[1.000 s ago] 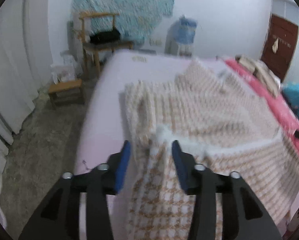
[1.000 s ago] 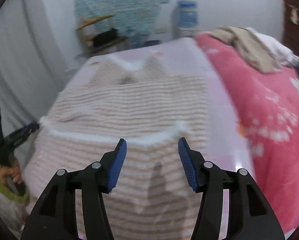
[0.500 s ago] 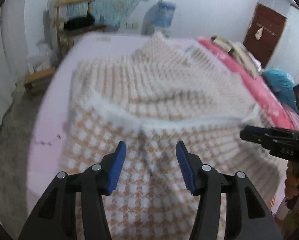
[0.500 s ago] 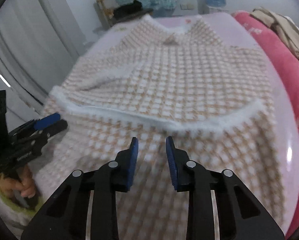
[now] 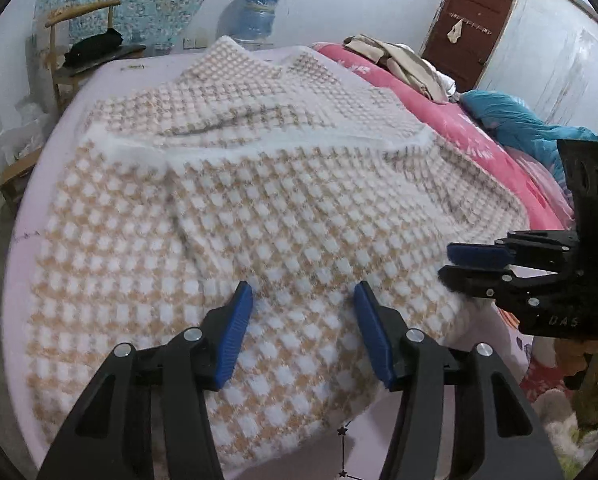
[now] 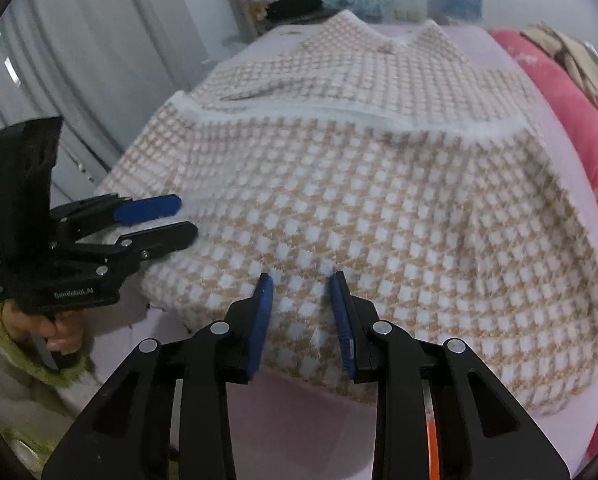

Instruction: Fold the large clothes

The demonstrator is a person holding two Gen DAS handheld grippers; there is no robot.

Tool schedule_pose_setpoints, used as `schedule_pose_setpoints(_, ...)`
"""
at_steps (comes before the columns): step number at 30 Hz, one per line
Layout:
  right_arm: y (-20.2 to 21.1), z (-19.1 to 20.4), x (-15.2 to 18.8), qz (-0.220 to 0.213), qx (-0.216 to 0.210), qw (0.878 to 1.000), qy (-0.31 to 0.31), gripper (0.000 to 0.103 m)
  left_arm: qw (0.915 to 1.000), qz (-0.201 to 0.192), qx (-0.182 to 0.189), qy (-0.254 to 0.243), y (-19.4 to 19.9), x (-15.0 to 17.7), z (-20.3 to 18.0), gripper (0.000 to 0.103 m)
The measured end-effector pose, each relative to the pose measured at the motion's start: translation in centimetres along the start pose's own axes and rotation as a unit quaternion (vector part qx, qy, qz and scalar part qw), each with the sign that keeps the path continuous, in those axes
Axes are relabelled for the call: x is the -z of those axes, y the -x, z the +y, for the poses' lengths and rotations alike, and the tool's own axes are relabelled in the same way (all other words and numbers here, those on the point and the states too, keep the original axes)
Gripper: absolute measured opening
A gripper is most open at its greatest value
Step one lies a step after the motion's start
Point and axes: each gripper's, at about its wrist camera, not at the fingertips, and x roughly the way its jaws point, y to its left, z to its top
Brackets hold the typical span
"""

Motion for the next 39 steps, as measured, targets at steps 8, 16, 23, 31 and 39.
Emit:
schedule_pose_setpoints(8,-0.7,3.0,1.1,-0.003,0.021,0.998,0.065,0.027,0.9975,-0.012,0.009,-0.07,1.1,0.9,-2.9,0.051)
schedule_pose_setpoints(16,0.6,2.6,1.1,-0.013,0.047,0.997,0.059,0.026,0.9995,-0.016,0.008,-0.028,1.9,0.9,-1.1,0.052)
schedule_pose_setpoints(23,1.4,1.1,1.6,-0.028,0.043,0.998,0.029,0.026,0.9999,-0.01,-0.002,0.003,2.7,1.3,-0.1,0.052)
schedule_pose_setpoints(31,0.9,-2.5,2.9,-0.024,0.012,0.999,-0.044,0.029,0.9987,0.002,-0.038,0.034,2.9,3.0,2.0,0.052)
schedule_pose_setpoints(39,0.9,-4.2,4.2,-0.028,0.068,0.996,-0.054,0.029,0.9947,-0.019,-0.059,0.082,4.0,4.5,5.1,0.052)
